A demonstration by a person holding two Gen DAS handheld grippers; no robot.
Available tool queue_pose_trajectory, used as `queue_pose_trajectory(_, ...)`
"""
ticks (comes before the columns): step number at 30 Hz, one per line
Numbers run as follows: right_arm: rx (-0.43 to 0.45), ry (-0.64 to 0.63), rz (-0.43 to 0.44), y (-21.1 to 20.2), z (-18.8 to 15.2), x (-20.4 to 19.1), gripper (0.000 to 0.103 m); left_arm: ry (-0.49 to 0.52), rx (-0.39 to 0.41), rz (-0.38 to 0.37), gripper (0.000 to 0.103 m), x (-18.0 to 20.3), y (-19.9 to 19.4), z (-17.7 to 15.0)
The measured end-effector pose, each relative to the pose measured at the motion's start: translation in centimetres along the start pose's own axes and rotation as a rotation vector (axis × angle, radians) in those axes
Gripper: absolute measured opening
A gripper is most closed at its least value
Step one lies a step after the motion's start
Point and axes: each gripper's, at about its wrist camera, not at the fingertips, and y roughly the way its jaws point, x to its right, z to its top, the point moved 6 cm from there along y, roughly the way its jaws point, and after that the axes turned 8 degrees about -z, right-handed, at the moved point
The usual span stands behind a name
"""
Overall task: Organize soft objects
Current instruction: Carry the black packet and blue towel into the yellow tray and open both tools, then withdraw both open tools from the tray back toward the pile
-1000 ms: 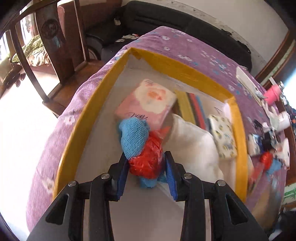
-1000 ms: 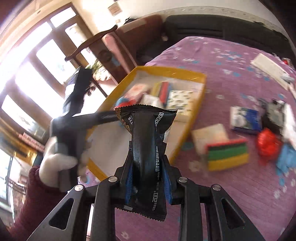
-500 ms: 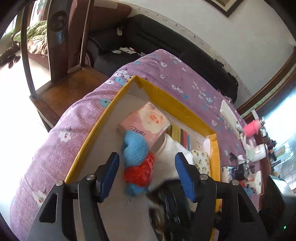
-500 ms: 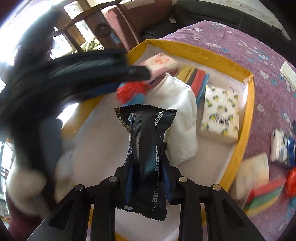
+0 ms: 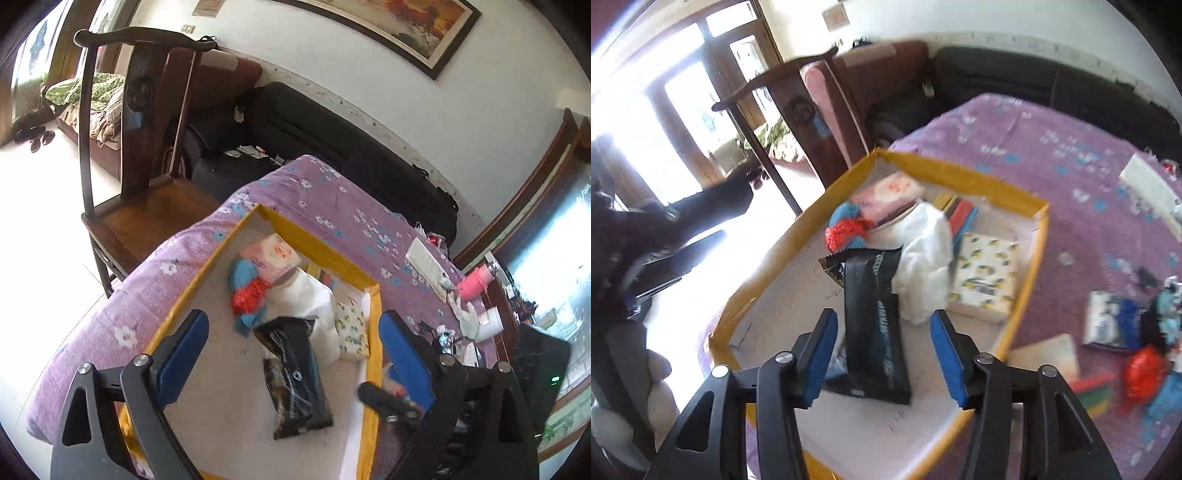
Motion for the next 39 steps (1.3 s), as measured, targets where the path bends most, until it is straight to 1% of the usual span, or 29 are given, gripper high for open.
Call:
queue_pose_trajectory(2, 0.040, 0.010, -0.017, -1.8, -0.6, 1.6, 0.067, 0.007, -0.023, -0.020, 0.093, 1.1, 0.0, -1.2)
queue_pose_trajectory(6, 0.103, 0.052, -0.099, -6.3, -3.3, 5.7, 0.069, 0.033, -0.066, -0.046, 0.093, 3.5, 0.7, -4.0)
queue_pose_trajectory(9, 0.137, 0.117, -0.159, -9.2, -5.4, 9.8, 0.070, 0.038, -0.104, -0.061, 0.093, 5.1, 1.4, -6.4)
queue_pose_trajectory(14, 0.177, 0.242, -0.250, -12.3, -8.7, 16.6, 0.071, 0.054, -0.148, -0.069, 0.093, 7.4, 2.2, -9.5)
queue_pose_trajectory(17, 0.190, 0.300, -0.311, -13.5, -10.4, 20.2, 0.071, 0.082, -0.163, -0.059, 0.093, 8.7, 2.6, -10.6)
queue_pose_trajectory(20, 0.203, 0.372, -0.370, -14.1, -12.2, 23.9, 0.070, 0.124, -0.174, -0.041, 0.093, 10.2, 3.1, -11.2)
queue_pose_trajectory(25, 0.221, 0.452, -0.468, -14.2, -14.2, 28.5, 0.070, 0.190, -0.204, -0.017, 0.093, 12.2, 4.6, -12.4)
queue_pose_trajectory(29, 0.222, 0.501, -0.511, -13.4, -15.5, 31.3, 0.070, 0.212, -0.239, 0.001, 0.093, 12.8, 6.1, -13.3)
queue_pose_trajectory(33, 0.237, 0.536, -0.521, -12.8, -16.4, 32.7, 0.070, 0.223, -0.260, 0.019, 0.093, 13.0, 7.3, -13.7)
queue_pose_trajectory(36, 0.223, 0.550, -0.511, -12.3, -16.7, 33.4, 0.070, 0.231, -0.255, 0.018, 0.093, 13.2, 7.8, -13.4)
queue_pose_trajectory(39, 0.219, 0.558, -0.504, -12.2, -16.9, 33.4, 0.070, 0.267, -0.262, 0.015, 0.093, 13.9, 8.9, -13.4)
